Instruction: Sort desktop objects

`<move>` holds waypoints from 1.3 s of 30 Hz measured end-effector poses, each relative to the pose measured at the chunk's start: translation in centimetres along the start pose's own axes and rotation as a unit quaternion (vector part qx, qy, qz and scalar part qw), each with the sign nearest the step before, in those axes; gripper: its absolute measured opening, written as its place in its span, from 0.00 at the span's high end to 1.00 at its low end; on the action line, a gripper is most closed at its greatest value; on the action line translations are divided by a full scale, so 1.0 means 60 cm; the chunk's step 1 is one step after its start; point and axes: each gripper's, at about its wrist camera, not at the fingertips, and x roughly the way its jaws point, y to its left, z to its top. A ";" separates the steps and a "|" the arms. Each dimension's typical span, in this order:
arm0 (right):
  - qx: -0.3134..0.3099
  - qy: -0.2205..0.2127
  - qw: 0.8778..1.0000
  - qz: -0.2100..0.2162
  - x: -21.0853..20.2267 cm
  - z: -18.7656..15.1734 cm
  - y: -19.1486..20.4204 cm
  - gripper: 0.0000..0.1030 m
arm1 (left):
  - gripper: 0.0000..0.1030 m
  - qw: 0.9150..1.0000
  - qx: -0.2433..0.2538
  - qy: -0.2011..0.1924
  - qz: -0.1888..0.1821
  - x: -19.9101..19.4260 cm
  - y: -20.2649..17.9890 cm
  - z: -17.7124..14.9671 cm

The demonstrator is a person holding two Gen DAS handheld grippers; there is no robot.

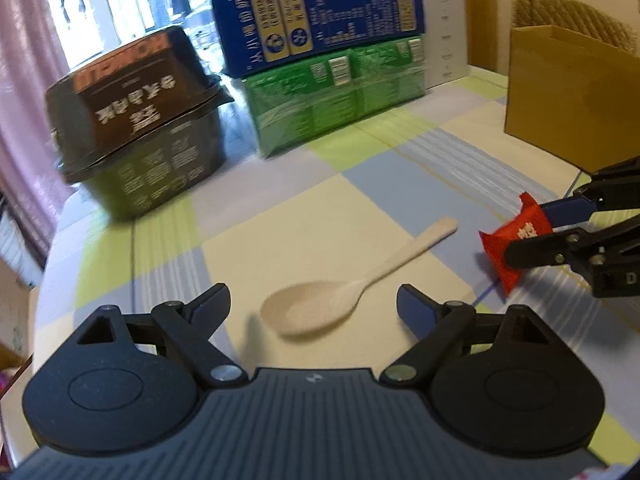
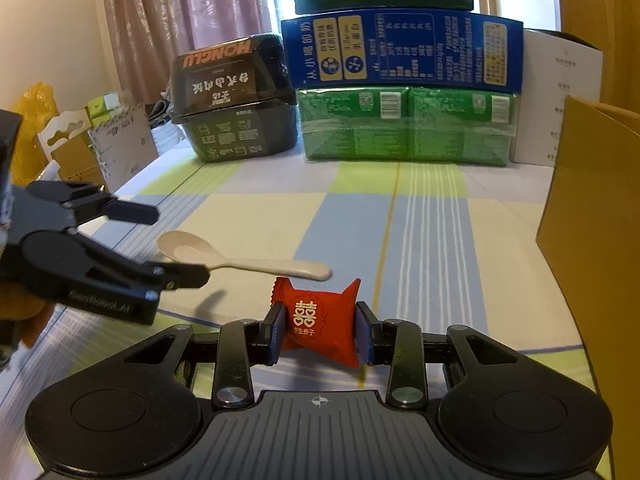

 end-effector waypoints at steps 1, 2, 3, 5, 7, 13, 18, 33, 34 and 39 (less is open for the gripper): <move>0.000 0.000 1.000 0.000 -0.002 0.000 -0.003 0.68 | 0.15 1.000 0.002 -0.001 -0.008 0.006 0.002 0.002; 0.001 0.000 1.000 0.000 -0.003 -0.001 -0.006 0.68 | 0.16 1.000 0.004 -0.003 -0.014 0.010 0.004 0.004; 0.003 0.000 1.000 -0.001 -0.005 -0.001 -0.010 0.68 | 0.17 1.000 0.004 0.000 -0.023 0.015 0.007 0.006; 0.008 0.002 1.000 -0.001 -0.006 -0.002 -0.017 0.68 | 0.26 0.999 0.001 0.014 -0.041 0.026 0.007 0.010; 0.014 0.004 1.000 0.000 -0.008 -0.003 -0.024 0.68 | 0.37 0.998 -0.001 0.032 -0.050 0.034 0.004 0.009; 0.029 0.005 1.000 0.004 -0.026 -0.011 -0.037 0.68 | 0.80 0.996 -0.034 0.056 -0.052 0.006 -0.026 0.004; 0.043 0.008 0.999 0.005 -0.057 -0.020 -0.045 0.68 | 0.93 0.991 -0.088 0.085 -0.059 -0.033 -0.075 -0.010; 0.099 0.052 0.994 0.014 -0.225 -0.111 -0.067 0.68 | 0.79 0.963 -0.259 0.064 -0.048 -0.199 -0.235 -0.096; 0.105 0.055 0.993 0.011 -0.232 -0.117 -0.070 0.68 | 0.69 0.970 -0.234 0.056 -0.035 -0.206 -0.247 -0.096; 0.118 0.062 0.991 -0.001 -0.255 -0.144 -0.076 0.68 | 0.62 0.989 -0.147 0.029 -0.017 -0.216 -0.280 -0.095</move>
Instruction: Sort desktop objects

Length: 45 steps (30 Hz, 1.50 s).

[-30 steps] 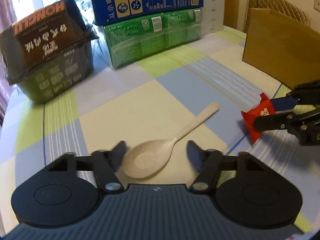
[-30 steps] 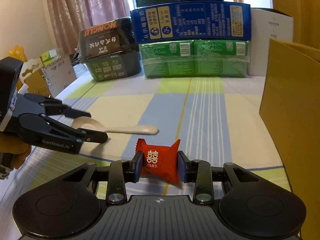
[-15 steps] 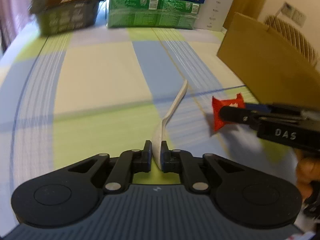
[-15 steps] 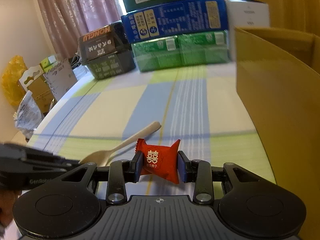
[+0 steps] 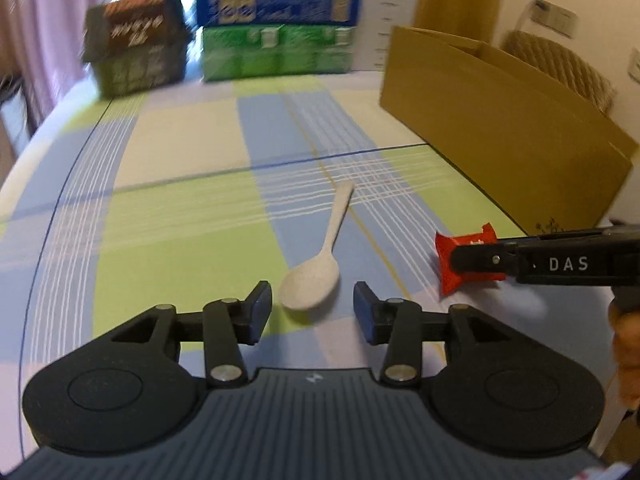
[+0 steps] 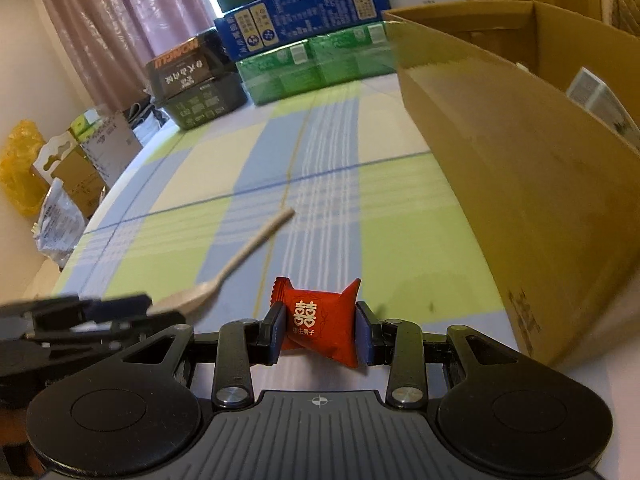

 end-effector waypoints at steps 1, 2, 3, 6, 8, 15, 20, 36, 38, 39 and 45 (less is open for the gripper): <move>-0.001 -0.001 1.000 -0.002 -0.001 -0.003 -0.001 0.68 | 0.62 1.000 0.014 -0.004 0.002 0.003 -0.003 0.001; -0.002 -0.002 1.000 -0.002 -0.001 -0.004 -0.001 0.68 | 0.62 1.000 0.029 -0.006 0.004 0.006 -0.006 0.000; -0.002 -0.004 1.000 -0.002 -0.001 -0.006 -0.002 0.67 | 0.62 0.999 0.042 -0.007 -0.001 0.012 -0.006 0.001; -0.002 -0.007 1.000 0.000 0.000 -0.007 -0.003 0.67 | 0.62 0.998 0.062 0.001 -0.008 0.032 -0.005 -0.002; -0.009 -0.010 1.000 -0.001 0.003 -0.008 -0.002 0.67 | 0.62 0.997 0.079 0.001 -0.010 0.039 -0.007 -0.003; -0.037 -0.024 0.999 -0.012 0.006 -0.021 0.004 0.41 | 0.72 0.997 0.078 -0.001 -0.020 0.043 -0.004 -0.004; -0.060 -0.026 0.998 -0.019 0.007 -0.032 0.017 0.33 | 0.73 0.999 0.049 0.001 -0.012 0.035 -0.012 -0.009; -0.119 -0.047 0.988 -0.090 0.034 -0.048 0.058 0.51 | 0.73 0.999 -0.025 -0.005 0.029 0.013 -0.031 -0.025; -0.114 -0.049 0.989 -0.083 0.033 -0.046 0.052 0.56 | 0.73 0.999 -0.023 -0.007 0.028 0.012 -0.031 -0.028; -0.108 -0.050 0.990 -0.077 0.031 -0.044 0.047 0.67 | 0.73 0.999 -0.023 -0.008 0.027 0.011 -0.031 -0.028; -0.091 -0.050 0.992 -0.068 0.026 -0.036 0.031 0.86 | 0.73 0.999 -0.021 -0.008 0.026 0.012 -0.034 -0.028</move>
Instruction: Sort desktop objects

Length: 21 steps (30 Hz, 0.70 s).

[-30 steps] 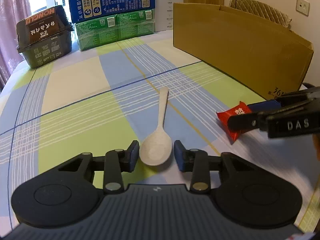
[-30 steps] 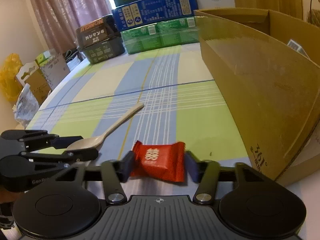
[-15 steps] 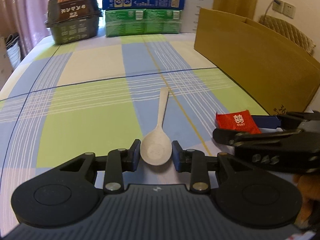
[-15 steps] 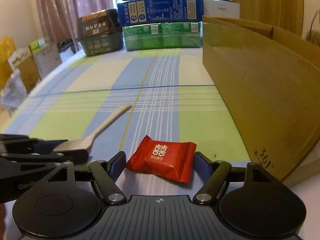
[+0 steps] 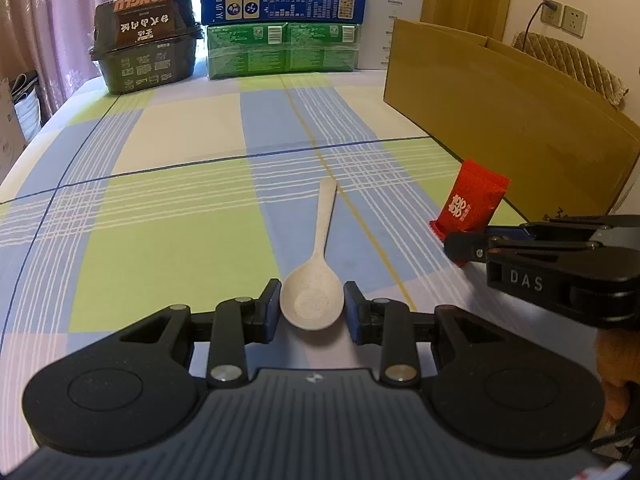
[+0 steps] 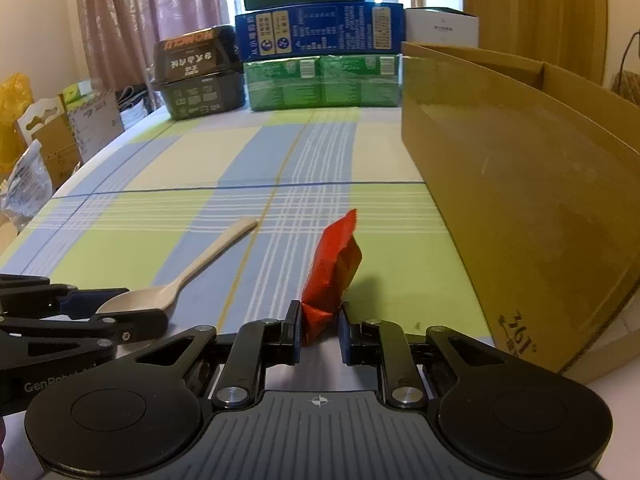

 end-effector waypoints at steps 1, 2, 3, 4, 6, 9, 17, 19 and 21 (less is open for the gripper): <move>-0.001 0.000 1.000 0.000 -0.001 0.001 -0.001 0.86 | 0.73 1.000 0.001 0.000 0.000 0.000 -0.001 0.000; -0.001 0.001 1.000 0.000 -0.002 0.001 -0.003 0.85 | 0.73 1.000 0.001 0.000 0.000 0.000 -0.001 -0.001; -0.002 0.001 1.000 0.000 -0.002 0.002 -0.004 0.85 | 0.73 1.000 0.001 -0.001 -0.001 -0.001 -0.001 -0.001; -0.004 0.000 1.000 -0.002 -0.004 0.002 -0.005 0.85 | 0.73 1.000 0.002 -0.001 -0.001 0.000 -0.002 -0.002; -0.006 -0.003 1.000 -0.003 -0.004 0.000 -0.007 0.76 | 0.73 1.000 0.003 -0.002 -0.001 0.000 -0.002 -0.001; 0.004 -0.008 1.000 -0.011 -0.003 -0.002 -0.013 0.41 | 0.70 1.000 0.002 -0.004 -0.003 0.001 -0.002 -0.002; -0.029 -0.018 0.998 -0.046 0.000 -0.005 -0.009 0.35 | 0.64 1.000 0.004 -0.012 0.000 0.002 -0.003 -0.005; -0.042 -0.019 0.998 -0.052 0.000 -0.007 -0.004 0.31 | 0.61 1.000 0.003 -0.013 -0.001 0.002 -0.003 -0.004; -0.049 -0.020 0.997 -0.053 -0.003 -0.008 0.004 0.20 | 0.59 1.000 0.004 -0.014 -0.003 0.002 -0.002 -0.003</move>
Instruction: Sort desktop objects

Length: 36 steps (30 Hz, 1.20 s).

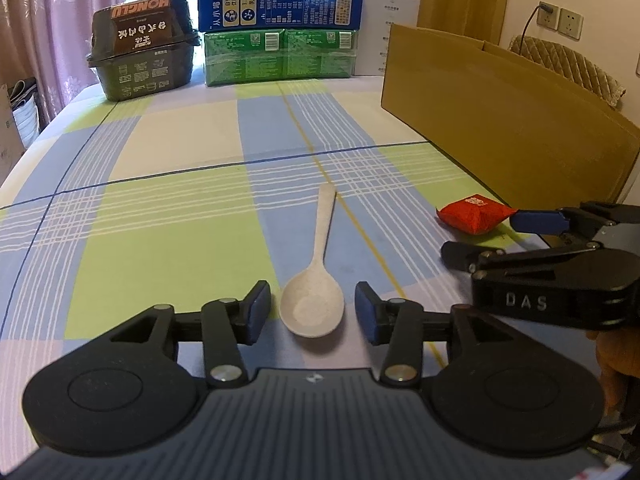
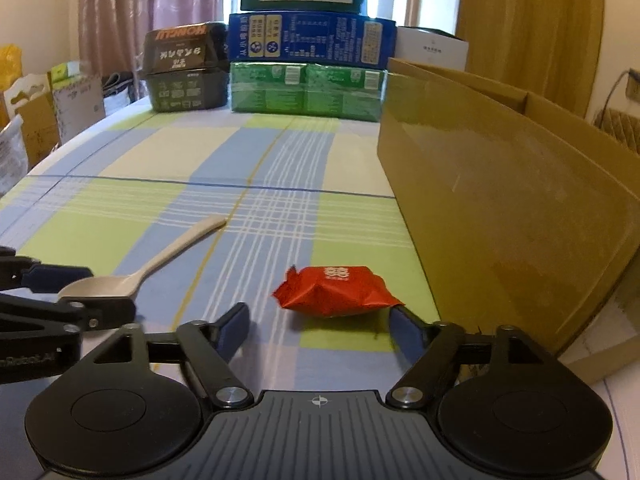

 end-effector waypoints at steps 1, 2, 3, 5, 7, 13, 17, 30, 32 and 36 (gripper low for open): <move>0.002 -0.005 1.000 0.002 -0.004 0.000 0.003 0.17 | 0.58 1.000 0.000 -0.001 0.000 -0.001 0.000 0.000; 0.001 -0.013 1.000 0.004 -0.011 0.000 0.007 0.14 | 0.58 1.000 -0.001 -0.002 0.000 -0.001 0.000 -0.001; -0.005 -0.023 1.000 -0.001 -0.016 0.001 0.011 0.13 | 0.58 1.000 -0.002 -0.002 0.002 -0.001 0.001 -0.001; -0.014 -0.038 0.999 -0.002 -0.020 0.004 0.016 0.11 | 0.58 1.000 -0.005 -0.004 0.001 -0.002 0.005 -0.002; -0.011 -0.032 0.999 -0.001 -0.009 0.009 0.015 0.11 | 0.58 1.000 -0.008 -0.005 0.002 -0.002 0.008 -0.002; -0.007 -0.004 1.000 -0.008 0.035 0.021 0.017 0.11 | 0.58 1.000 -0.008 -0.008 0.002 -0.006 0.012 -0.002; 0.037 0.019 0.999 -0.010 0.049 0.022 0.004 0.17 | 0.58 1.000 -0.009 -0.009 0.000 -0.005 0.014 -0.003; 0.008 0.005 1.000 -0.015 0.024 0.017 -0.006 0.83 | 0.58 1.000 -0.006 -0.011 -0.004 -0.006 0.012 -0.004; -0.004 0.000 1.000 -0.010 0.020 0.016 -0.002 0.84 | 0.58 1.000 -0.005 -0.011 -0.006 -0.005 0.011 -0.004; -0.020 -0.007 1.000 -0.001 0.013 0.011 0.006 0.85 | 0.58 1.000 -0.004 -0.011 -0.010 -0.001 0.010 -0.003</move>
